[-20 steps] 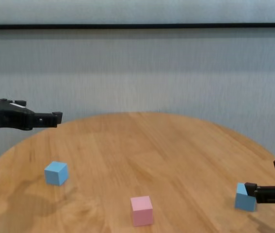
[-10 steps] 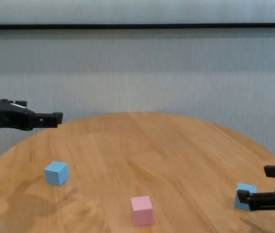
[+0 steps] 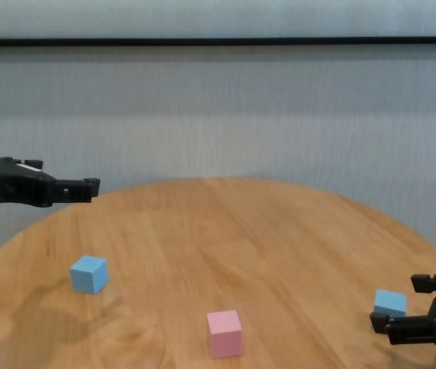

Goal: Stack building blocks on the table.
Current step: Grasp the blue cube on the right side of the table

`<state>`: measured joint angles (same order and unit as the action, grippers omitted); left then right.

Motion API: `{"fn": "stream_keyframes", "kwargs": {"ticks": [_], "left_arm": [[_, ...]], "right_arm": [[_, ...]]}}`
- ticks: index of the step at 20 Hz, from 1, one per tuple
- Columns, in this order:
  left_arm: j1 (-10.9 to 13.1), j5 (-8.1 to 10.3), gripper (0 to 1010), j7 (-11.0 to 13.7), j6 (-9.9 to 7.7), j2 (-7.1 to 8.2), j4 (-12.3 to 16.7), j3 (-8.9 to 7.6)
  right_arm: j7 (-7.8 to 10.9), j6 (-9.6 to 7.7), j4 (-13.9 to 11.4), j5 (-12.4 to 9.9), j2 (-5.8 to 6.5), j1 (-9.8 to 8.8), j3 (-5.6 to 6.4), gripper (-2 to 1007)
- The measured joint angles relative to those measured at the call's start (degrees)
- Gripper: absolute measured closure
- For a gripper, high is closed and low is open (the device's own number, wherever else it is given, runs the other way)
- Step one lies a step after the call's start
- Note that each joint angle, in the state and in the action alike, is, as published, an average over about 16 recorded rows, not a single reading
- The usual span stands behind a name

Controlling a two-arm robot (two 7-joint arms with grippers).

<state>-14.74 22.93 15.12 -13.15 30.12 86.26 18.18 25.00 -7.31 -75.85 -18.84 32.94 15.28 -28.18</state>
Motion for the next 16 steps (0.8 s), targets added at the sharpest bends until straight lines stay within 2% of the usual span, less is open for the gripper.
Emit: {"fn": "stream_keyframes", "kwargs": {"ticks": [9, 16], "left_arm": [[-0.02, 0.0, 8, 0.01, -0.03, 0.01, 0.0, 0.02], [-0.02, 0.0, 8, 0.01, -0.04, 0.01, 0.0, 0.02]], "right_arm": [[0.91, -0.67, 2.19, 0.71, -1.37, 0.93, 0.36, 5], [1.03, -0.78, 2.76, 1.0, -1.77, 1.18, 0.51, 11]]}}
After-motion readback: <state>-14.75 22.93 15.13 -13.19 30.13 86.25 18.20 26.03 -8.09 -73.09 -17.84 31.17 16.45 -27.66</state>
